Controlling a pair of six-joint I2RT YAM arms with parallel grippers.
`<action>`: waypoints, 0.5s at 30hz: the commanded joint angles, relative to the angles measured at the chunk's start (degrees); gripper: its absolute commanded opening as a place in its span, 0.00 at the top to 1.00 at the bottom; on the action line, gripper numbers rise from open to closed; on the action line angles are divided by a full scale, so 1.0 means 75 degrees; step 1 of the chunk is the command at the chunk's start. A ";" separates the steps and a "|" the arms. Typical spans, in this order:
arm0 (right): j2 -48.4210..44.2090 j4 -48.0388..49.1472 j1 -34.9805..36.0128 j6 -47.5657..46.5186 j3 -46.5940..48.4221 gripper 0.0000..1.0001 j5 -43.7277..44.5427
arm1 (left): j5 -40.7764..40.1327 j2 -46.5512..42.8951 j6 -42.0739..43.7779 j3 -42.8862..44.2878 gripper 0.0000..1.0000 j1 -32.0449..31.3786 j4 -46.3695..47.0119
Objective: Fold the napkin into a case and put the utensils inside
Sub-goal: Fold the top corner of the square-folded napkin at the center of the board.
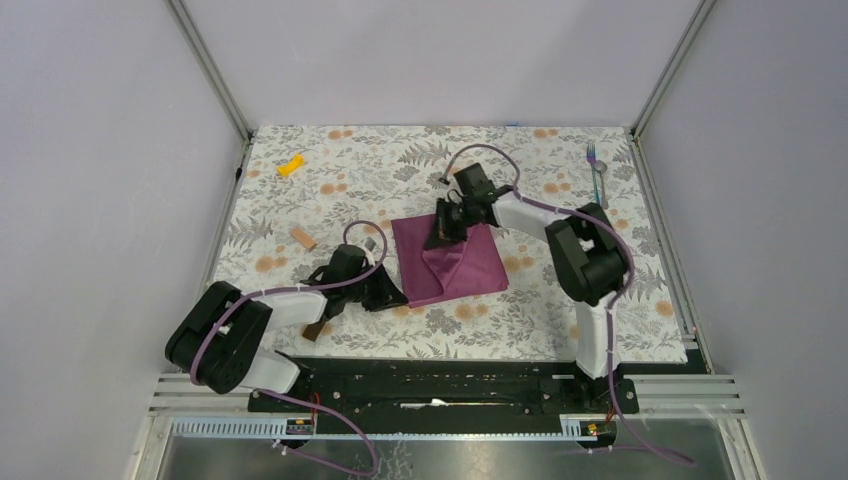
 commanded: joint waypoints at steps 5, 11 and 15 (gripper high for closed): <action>0.1776 0.0875 0.0320 0.1198 0.2224 1.00 -0.0073 | -0.0083 0.0343 -0.0012 -0.0230 0.81 -0.0065 0.0476; 0.2485 0.0864 0.0309 0.1246 0.2976 1.00 0.0168 | -0.0088 0.0392 -0.0019 -0.0330 0.82 -0.0093 0.0525; 0.2784 0.0867 0.0313 0.1324 0.3385 1.00 0.0224 | -0.0089 0.0402 -0.0025 -0.0389 0.82 -0.0095 0.0537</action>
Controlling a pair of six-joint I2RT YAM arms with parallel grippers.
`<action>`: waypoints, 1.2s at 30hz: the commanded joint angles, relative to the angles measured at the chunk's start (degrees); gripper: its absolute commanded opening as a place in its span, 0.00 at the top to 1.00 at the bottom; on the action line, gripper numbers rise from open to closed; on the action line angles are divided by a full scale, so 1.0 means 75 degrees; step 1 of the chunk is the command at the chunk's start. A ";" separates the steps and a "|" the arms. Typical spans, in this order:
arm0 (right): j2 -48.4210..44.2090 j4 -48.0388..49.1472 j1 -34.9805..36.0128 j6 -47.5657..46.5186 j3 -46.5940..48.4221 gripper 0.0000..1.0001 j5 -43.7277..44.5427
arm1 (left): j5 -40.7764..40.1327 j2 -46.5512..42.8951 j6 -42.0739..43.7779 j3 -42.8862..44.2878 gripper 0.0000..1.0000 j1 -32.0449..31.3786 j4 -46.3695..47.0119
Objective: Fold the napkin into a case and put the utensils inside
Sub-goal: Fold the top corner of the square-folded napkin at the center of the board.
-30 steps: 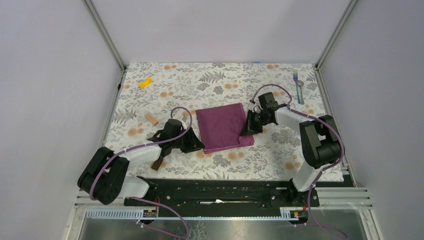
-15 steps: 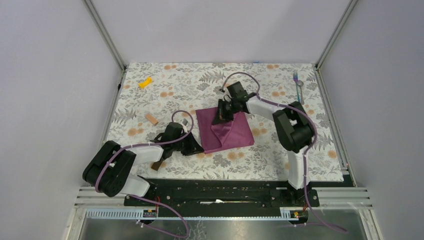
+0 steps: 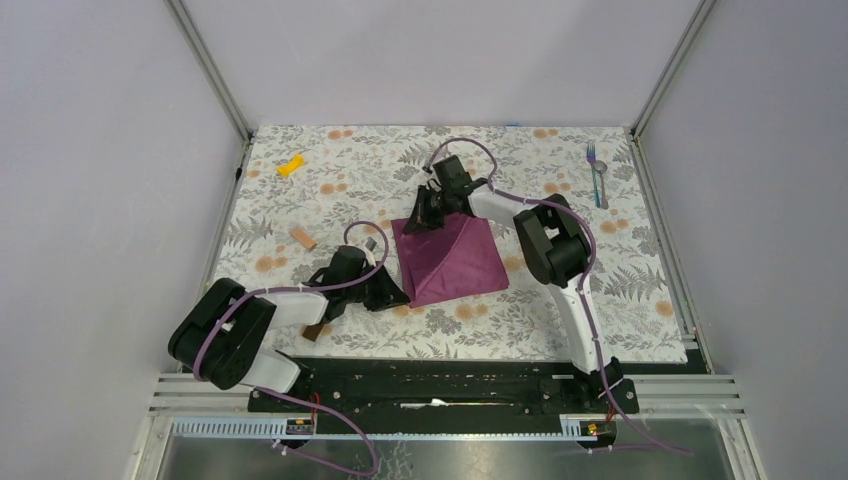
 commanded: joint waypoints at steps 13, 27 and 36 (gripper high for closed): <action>0.1025 -0.0244 -0.0063 0.0103 0.1724 1.00 -0.0019 | -0.0172 0.0219 0.0036 -0.0320 0.82 -0.0106 -0.0062; 0.1210 -0.0452 -0.0077 0.0035 0.2136 0.99 -0.0177 | -0.0160 -0.0127 -0.0054 -0.0254 0.77 -0.0166 -0.0274; 0.1156 -0.0523 -0.0120 -0.0007 0.2139 0.86 -0.0461 | -0.0206 -0.1073 -0.0245 -0.0120 0.63 -0.0158 -0.0952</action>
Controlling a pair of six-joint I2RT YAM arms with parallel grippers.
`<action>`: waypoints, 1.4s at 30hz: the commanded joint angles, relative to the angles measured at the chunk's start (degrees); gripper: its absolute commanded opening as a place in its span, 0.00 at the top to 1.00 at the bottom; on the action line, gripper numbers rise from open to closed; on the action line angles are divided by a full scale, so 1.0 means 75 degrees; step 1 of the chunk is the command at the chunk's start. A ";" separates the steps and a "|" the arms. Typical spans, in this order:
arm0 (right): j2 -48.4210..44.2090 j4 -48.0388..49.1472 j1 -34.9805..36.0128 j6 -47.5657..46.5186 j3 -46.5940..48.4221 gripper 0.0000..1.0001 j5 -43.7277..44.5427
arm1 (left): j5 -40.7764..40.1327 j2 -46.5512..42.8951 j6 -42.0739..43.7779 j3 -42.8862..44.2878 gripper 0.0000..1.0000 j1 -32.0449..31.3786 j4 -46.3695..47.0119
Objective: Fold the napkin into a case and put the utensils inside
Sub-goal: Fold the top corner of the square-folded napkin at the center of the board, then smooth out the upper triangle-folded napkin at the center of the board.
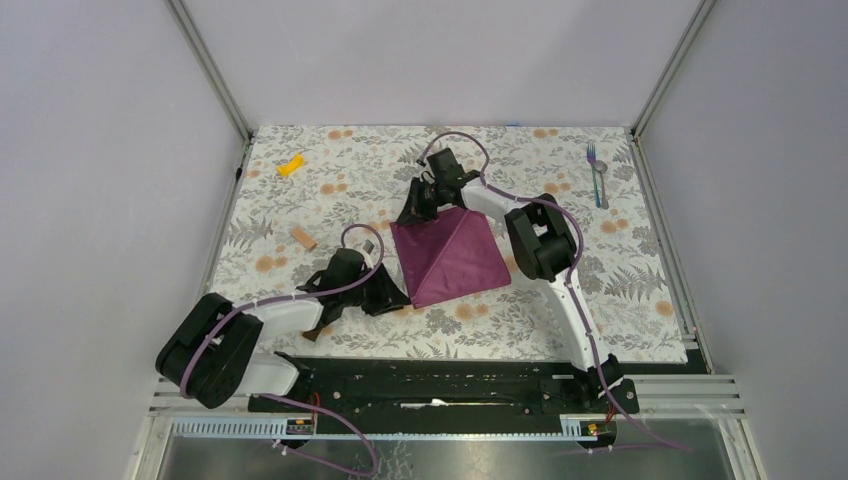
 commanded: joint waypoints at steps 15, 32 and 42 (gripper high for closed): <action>-0.2276 0.0455 -0.0816 -0.0341 -0.2136 0.50 -0.1384 | 0.0391 0.0494 0.0737 0.2001 0.78 0.0004 -0.0743; -0.0548 0.2837 -0.2472 -0.0232 -0.2415 0.39 -0.3983 | 0.0497 0.2194 0.0377 0.0921 0.88 0.0042 0.0877; 0.0168 0.2731 -0.3144 -0.0035 -0.1603 0.34 -0.3706 | 0.0490 0.2164 0.0200 0.0545 0.89 -0.0098 0.1150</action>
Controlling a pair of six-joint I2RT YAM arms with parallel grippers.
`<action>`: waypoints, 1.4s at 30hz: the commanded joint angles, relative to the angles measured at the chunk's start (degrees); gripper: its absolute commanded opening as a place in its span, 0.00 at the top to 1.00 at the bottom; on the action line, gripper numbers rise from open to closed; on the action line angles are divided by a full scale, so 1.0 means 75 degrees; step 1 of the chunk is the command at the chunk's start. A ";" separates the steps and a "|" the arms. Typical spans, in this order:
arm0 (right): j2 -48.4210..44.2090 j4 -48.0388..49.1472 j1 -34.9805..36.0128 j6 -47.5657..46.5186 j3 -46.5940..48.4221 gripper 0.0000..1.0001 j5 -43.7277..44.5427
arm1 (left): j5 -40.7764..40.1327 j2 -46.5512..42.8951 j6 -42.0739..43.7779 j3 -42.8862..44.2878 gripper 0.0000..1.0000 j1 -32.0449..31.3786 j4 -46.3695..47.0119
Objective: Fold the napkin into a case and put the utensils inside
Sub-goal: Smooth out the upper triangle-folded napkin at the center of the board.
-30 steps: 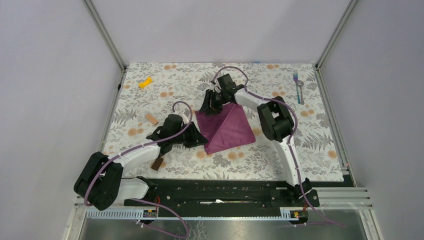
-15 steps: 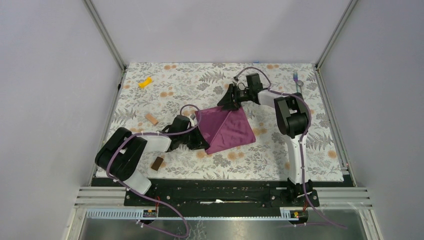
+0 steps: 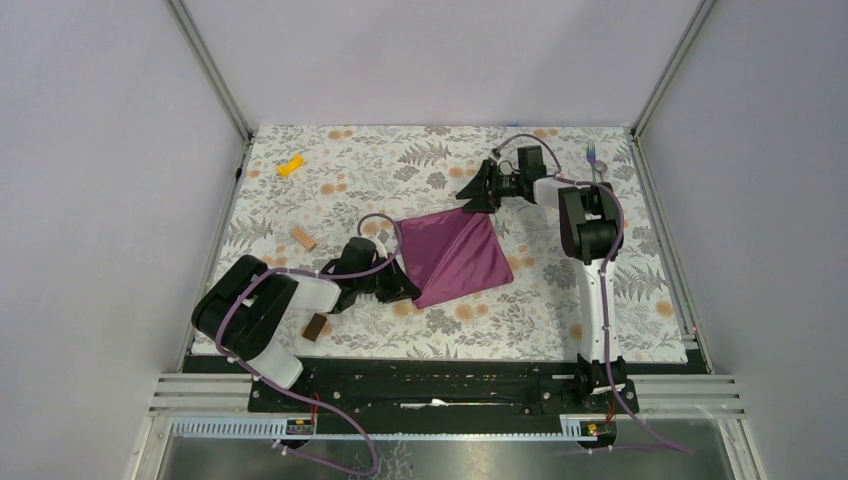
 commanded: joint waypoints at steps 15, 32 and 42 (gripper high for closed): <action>-0.3011 -0.4184 0.0083 -0.1931 0.0044 0.22 0.3817 | -0.0436 -0.1935 0.0761 0.1625 0.46 0.0023 -0.2926; -0.5029 -0.2508 0.1400 -0.2304 -0.5014 0.75 0.3566 | -0.2345 0.1990 0.3287 0.6369 0.59 0.1006 -0.5644; -0.4701 -0.2431 0.1403 -0.2470 -0.5100 0.84 0.3595 | -0.2883 0.2502 0.3444 0.6741 0.59 0.1006 -0.5818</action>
